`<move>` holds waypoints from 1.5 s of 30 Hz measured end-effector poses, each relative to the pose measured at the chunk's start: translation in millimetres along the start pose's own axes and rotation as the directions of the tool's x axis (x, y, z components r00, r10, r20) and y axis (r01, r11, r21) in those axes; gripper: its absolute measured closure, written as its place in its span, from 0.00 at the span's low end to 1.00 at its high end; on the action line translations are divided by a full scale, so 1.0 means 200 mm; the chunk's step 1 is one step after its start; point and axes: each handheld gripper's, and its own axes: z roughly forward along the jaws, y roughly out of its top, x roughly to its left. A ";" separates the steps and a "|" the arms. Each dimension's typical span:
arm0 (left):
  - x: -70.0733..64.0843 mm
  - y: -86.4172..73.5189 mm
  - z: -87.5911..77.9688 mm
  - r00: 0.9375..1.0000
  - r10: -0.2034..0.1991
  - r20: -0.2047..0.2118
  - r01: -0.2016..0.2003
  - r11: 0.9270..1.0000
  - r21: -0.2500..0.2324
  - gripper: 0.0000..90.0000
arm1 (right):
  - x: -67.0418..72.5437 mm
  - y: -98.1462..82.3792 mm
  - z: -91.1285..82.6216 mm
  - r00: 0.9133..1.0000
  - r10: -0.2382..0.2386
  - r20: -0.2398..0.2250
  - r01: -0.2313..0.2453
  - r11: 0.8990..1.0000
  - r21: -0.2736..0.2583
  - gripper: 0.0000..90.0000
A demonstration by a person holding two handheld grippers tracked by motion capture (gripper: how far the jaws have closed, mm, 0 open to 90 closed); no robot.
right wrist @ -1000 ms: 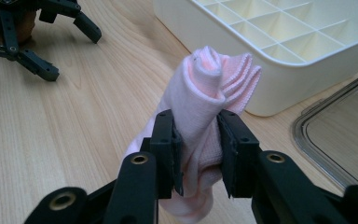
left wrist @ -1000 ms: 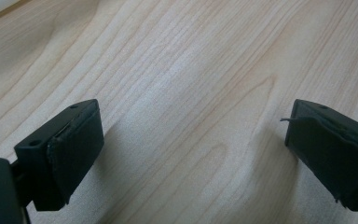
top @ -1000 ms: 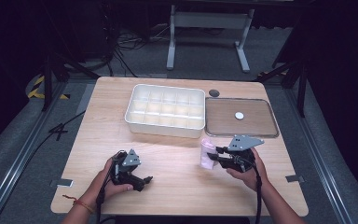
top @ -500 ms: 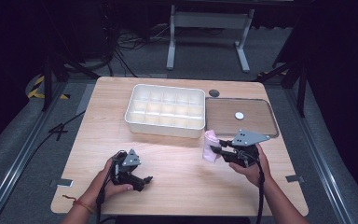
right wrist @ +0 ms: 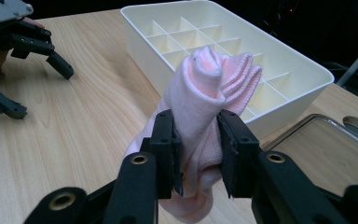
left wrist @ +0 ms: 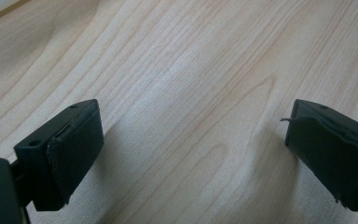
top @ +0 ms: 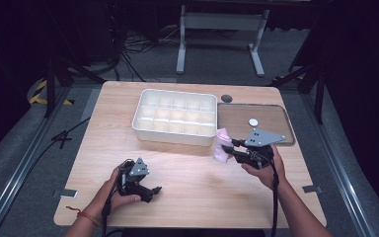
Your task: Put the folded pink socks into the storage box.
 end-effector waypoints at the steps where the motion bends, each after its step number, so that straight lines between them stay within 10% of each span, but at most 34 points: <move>1: 0.00 0.00 0.00 1.000 0.001 0.000 -0.001 1.000 -0.001 0.05 | -0.01 0.02 0.00 1.000 -0.008 0.009 0.008 1.000 -0.001 0.77; 45: 0.00 0.00 0.00 1.000 -0.004 0.000 0.004 1.000 -0.003 0.05 | -0.17 0.23 0.15 0.997 -0.041 0.068 0.039 0.999 0.025 0.77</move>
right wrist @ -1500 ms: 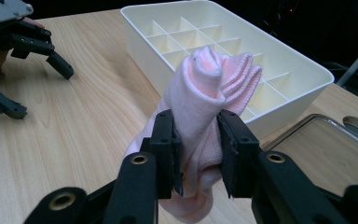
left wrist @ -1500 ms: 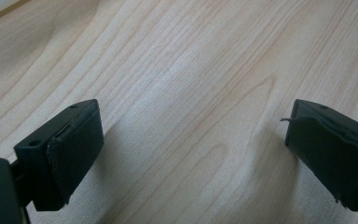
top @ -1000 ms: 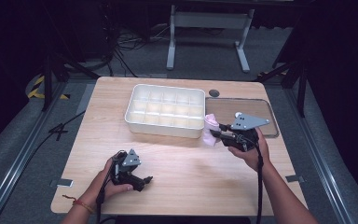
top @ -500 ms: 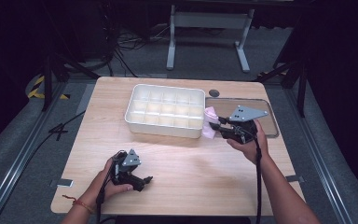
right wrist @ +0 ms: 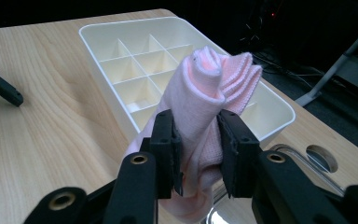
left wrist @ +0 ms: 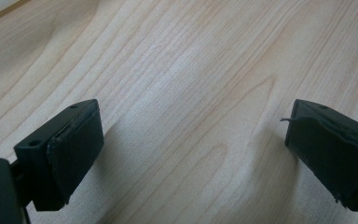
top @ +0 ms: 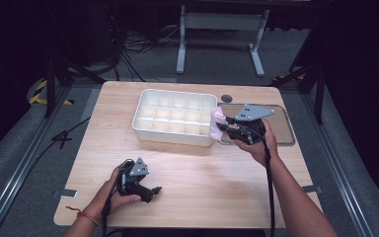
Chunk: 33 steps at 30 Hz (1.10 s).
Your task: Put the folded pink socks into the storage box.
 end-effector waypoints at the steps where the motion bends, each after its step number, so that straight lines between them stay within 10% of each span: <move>1: 0.00 0.00 0.00 1.000 0.000 0.000 0.000 1.000 -0.001 0.05 | 0.00 0.01 0.01 1.000 -0.003 0.002 0.003 1.000 0.001 0.77; 13: 0.00 0.00 0.00 1.000 0.005 0.000 -0.005 1.000 0.002 0.05 | -0.01 0.07 0.13 0.997 -0.069 0.032 0.067 0.995 0.070 0.78; 33: 0.00 0.00 0.00 1.000 0.005 -0.001 -0.005 1.000 0.002 0.05 | -0.06 0.04 0.31 0.998 -0.049 0.051 0.040 0.987 0.156 0.78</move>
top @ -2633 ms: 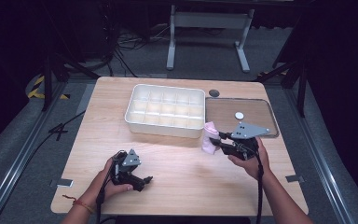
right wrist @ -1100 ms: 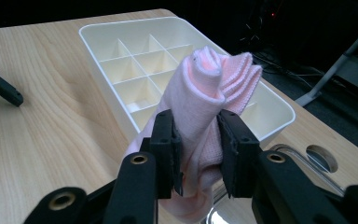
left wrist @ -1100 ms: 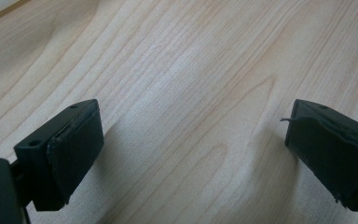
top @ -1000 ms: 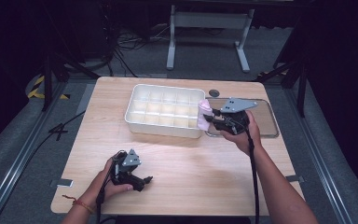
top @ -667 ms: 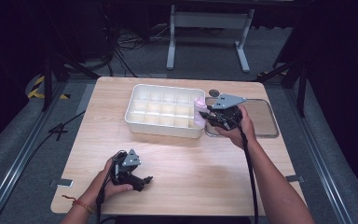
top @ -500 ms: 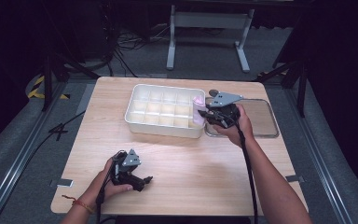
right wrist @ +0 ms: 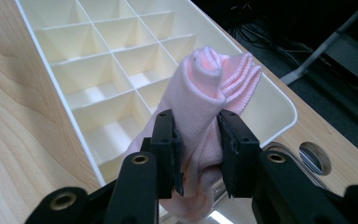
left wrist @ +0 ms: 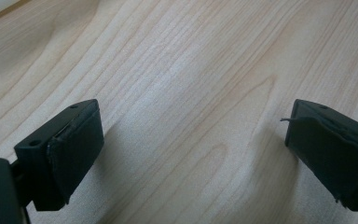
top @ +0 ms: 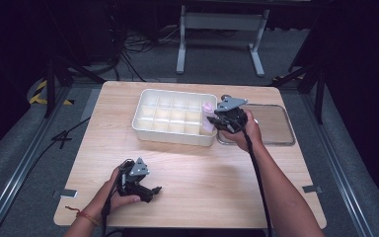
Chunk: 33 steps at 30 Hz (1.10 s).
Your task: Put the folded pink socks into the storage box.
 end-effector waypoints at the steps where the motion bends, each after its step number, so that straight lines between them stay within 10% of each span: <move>1: 0.00 0.00 0.00 1.000 0.000 0.000 0.000 1.000 0.000 0.05 | 0.00 0.00 0.01 1.000 -0.005 -0.001 0.005 1.000 0.001 0.78; 24: 0.00 0.00 0.00 1.000 -0.004 0.001 0.004 1.000 -0.003 0.05 | 0.05 -0.03 0.14 0.998 -0.043 -0.047 0.048 0.993 0.110 0.77; 33: 0.00 0.00 0.00 1.000 -0.004 0.001 0.004 1.000 -0.003 0.05 | 0.03 -0.05 0.18 0.995 0.009 -0.103 0.008 0.987 0.161 0.76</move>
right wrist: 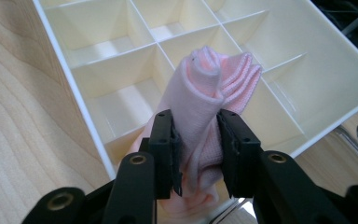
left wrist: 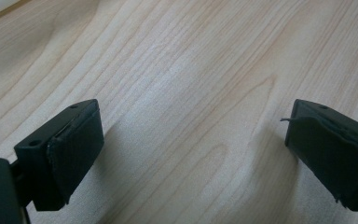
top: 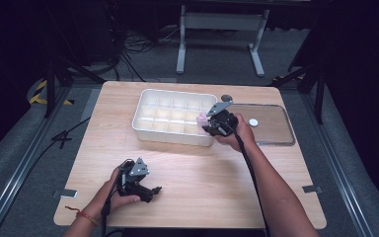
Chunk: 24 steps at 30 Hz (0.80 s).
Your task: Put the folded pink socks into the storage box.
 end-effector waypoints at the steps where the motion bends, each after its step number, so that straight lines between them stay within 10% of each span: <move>1: 0.00 0.00 0.00 1.000 -0.001 0.000 0.001 1.000 0.001 0.05 | -0.01 0.00 0.00 1.000 0.008 -0.012 -0.008 1.000 0.007 0.76; 24: 0.00 0.00 0.00 1.000 0.000 0.001 0.000 1.000 0.000 0.05 | -0.06 0.03 -0.02 0.997 0.073 -0.035 -0.071 0.996 0.055 0.55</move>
